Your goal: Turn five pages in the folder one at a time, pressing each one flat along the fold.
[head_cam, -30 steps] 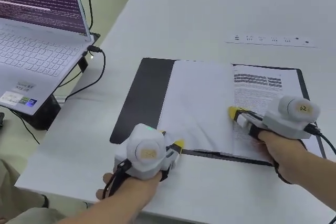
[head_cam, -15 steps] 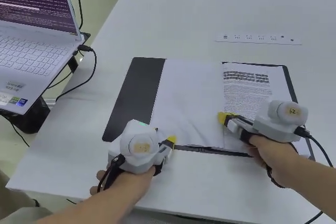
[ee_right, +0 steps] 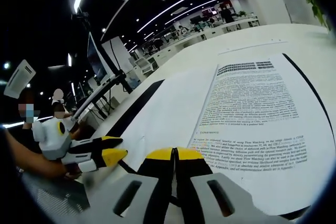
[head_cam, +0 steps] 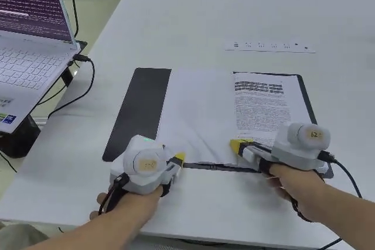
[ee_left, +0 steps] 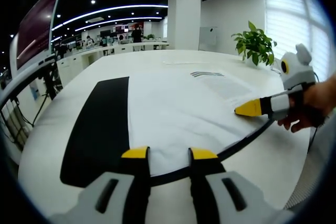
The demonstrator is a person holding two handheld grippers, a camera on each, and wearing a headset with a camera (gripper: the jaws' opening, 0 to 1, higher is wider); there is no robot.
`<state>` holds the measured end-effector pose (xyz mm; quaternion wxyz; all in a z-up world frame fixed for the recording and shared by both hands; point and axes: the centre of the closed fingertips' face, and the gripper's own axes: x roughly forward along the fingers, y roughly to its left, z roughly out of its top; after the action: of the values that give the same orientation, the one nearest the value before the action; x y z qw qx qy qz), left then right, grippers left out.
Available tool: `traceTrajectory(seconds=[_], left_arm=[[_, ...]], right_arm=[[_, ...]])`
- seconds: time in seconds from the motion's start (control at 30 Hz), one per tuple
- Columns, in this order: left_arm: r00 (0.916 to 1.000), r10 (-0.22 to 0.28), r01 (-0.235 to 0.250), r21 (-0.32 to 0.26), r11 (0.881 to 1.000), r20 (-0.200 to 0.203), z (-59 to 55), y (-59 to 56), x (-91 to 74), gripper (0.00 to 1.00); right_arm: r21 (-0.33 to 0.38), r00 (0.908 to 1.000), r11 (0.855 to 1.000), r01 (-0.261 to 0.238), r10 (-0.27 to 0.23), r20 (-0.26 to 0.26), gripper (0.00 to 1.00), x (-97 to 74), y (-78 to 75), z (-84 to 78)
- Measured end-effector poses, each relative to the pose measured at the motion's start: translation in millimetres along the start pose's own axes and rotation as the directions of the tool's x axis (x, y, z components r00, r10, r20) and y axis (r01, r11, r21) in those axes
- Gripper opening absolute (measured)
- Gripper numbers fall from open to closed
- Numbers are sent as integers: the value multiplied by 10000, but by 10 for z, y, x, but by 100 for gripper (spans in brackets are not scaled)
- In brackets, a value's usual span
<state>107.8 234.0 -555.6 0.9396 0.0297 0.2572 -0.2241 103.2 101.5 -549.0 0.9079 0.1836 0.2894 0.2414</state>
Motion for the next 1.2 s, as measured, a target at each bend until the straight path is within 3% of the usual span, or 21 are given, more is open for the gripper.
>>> traceTrajectory(seconds=[0.3,0.57,0.67,0.83,0.93,1.1,1.2], left_arm=[[10000,7,-7,9,10000,31,-2,-3,-2,28],[10000,-19,19,61,10000,-18,-8,-2,-7,28],[10000,-29,29,88,10000,-26,-9,-1,-7,28],[10000,-45,46,109,9999,-62,-7,1,-8,28],[9999,-32,33,73,10000,-119,-6,3,-5,28],[9992,-122,124,60,9999,-390,6,19,3,27],[9977,-256,204,-818,9964,-633,21,34,5,26]], right_arm=[[-114,9987,9997,-228,223,-461,0,-178,104,-181],[590,9965,9977,-333,377,-751,0,-316,174,-308],[831,9885,9955,-459,572,-1401,0,-398,228,-454],[1500,9953,9878,-415,540,-803,0,-564,259,-365],[1536,9974,9877,-285,382,-606,0,-648,252,-322],[2654,9999,9640,-166,165,27,0,-763,324,-178],[2680,9997,9634,7,-70,225,0,-835,335,-120]])
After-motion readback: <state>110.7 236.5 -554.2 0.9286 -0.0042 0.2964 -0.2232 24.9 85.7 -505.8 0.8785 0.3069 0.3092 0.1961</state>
